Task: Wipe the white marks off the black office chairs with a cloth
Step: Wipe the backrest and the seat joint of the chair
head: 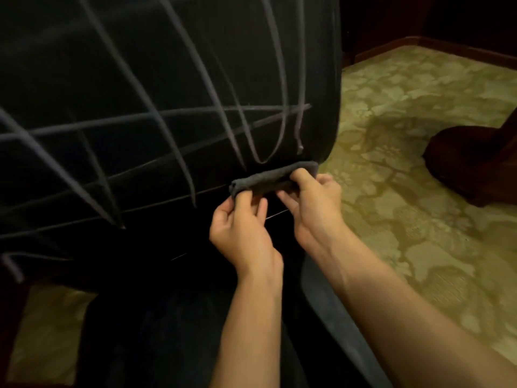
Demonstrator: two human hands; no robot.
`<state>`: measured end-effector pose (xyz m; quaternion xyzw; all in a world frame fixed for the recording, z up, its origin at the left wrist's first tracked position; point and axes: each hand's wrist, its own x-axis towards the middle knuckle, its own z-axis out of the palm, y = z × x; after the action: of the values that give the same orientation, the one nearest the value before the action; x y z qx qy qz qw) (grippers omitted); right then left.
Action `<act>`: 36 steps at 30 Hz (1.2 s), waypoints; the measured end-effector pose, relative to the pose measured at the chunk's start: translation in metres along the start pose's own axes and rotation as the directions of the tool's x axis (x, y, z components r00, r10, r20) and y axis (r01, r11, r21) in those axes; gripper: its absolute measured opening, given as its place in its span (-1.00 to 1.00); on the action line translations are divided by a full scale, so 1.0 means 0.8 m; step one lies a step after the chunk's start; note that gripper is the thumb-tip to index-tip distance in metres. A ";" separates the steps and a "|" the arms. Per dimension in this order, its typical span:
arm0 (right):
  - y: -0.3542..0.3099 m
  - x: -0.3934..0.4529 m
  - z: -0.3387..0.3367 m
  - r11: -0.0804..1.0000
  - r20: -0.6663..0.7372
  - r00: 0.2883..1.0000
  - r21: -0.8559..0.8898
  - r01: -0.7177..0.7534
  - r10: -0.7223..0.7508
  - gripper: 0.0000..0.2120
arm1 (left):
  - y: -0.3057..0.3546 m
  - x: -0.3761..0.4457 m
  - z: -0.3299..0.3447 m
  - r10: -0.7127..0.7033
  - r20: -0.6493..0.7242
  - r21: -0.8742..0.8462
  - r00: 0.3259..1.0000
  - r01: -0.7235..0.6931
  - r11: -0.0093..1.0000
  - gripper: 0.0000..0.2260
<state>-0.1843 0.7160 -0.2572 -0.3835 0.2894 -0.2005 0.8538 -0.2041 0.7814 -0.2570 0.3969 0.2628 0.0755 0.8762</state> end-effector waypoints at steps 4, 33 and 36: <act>0.052 -0.050 0.050 0.995 0.060 0.995 -0.058 -0.081 0.084 -0.89 | 0.055 0.029 -0.054 0.094 -0.097 0.006 0.991 -0.094 0.996 -0.91; 0.198 -0.253 0.129 0.889 0.320 0.830 -0.191 -0.416 0.458 -0.91 | 0.220 0.053 -0.282 0.337 -0.303 0.171 0.891 -0.297 0.939 -0.90; 0.182 -0.257 0.122 0.901 0.405 0.805 -0.219 -0.375 0.433 -0.92 | 0.228 0.033 -0.279 0.405 -0.274 0.167 0.873 -0.372 0.913 -0.94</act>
<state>-0.2581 0.9757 -0.2472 -0.4024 0.1744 0.0979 0.8933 -0.2837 1.0598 -0.2559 0.4724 0.3122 0.2954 0.7695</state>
